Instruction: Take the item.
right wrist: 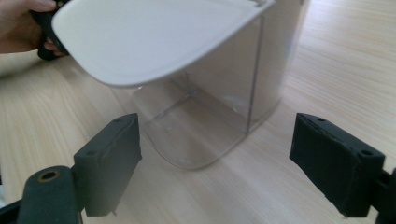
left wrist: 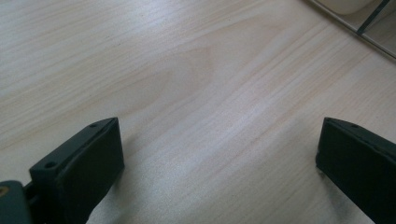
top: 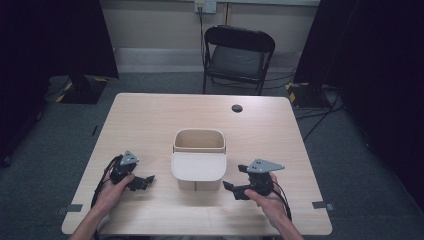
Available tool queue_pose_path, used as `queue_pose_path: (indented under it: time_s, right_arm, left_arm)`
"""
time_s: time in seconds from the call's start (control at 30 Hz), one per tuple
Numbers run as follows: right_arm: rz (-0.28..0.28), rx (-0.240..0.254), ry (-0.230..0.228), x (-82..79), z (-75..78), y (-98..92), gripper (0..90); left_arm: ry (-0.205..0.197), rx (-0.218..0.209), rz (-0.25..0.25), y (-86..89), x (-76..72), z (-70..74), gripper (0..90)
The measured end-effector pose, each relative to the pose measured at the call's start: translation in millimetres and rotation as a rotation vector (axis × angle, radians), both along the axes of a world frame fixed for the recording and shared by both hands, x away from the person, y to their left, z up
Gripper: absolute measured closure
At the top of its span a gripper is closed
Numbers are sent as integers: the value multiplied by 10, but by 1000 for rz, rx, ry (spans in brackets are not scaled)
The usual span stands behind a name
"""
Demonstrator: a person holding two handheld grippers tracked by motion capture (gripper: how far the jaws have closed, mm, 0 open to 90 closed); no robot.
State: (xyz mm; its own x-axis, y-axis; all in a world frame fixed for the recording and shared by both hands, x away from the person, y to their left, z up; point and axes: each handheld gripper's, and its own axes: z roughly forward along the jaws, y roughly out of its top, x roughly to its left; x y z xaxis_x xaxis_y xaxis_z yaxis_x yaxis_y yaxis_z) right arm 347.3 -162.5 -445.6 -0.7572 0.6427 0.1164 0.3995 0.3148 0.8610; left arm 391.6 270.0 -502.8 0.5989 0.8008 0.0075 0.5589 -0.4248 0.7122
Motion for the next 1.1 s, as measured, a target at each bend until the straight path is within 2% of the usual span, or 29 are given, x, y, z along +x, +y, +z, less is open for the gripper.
queue_pose_path:
  time_s: [0.4, 0.63, 1.1]
  right_arm:
    - [30, 4, -3, 19, 63, 149, 159]
    - [31, -3, 16, 91, -4, 216, 176]
    - [36, 30, -9, 80, -9, 252, 187]
  left_arm:
    - [0, 0, 0, 0, 0, 0, 2]
    - [0, 0, 0, 0, 0, 0, 3]
    - [0, 0, 1, 0, -1, 0, 3]
